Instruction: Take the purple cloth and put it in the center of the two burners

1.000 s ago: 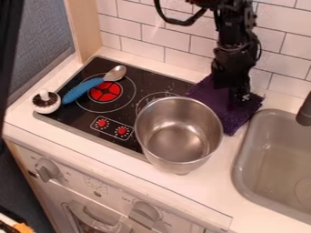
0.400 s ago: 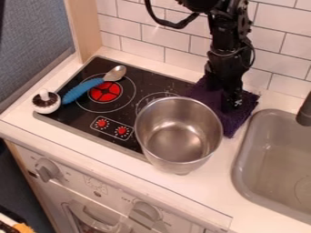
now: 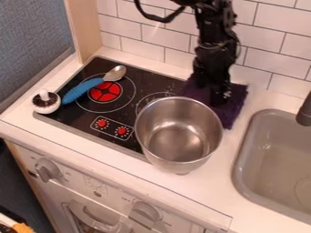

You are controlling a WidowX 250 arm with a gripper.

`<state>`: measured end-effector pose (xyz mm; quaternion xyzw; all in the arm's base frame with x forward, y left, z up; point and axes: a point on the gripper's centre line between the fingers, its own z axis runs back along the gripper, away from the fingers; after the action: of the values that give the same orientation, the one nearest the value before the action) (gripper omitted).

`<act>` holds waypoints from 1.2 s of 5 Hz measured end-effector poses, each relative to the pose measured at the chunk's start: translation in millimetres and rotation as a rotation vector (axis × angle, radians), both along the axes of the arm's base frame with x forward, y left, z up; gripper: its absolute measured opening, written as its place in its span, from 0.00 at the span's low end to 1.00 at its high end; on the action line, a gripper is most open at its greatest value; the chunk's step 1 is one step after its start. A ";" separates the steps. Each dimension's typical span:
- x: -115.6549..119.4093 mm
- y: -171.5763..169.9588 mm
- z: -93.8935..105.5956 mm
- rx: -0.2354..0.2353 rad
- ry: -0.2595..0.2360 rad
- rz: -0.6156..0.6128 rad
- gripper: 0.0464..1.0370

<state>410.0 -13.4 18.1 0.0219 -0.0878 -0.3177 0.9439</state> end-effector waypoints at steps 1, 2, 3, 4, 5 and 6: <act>4.2 38.9 -0.2 0.008 0.003 0.077 0.96; 3.2 60.1 -0.8 0.011 0.008 0.120 0.96; 0.8 74.6 -0.8 0.011 0.011 0.150 0.96; -2.1 85.1 -1.3 0.012 0.021 0.169 0.96; -3.3 92.7 0.5 0.018 0.015 0.181 0.96; -5.1 94.1 2.4 0.019 0.012 0.173 0.96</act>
<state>404.8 80.7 20.5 0.0364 -0.0769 -0.2358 0.9681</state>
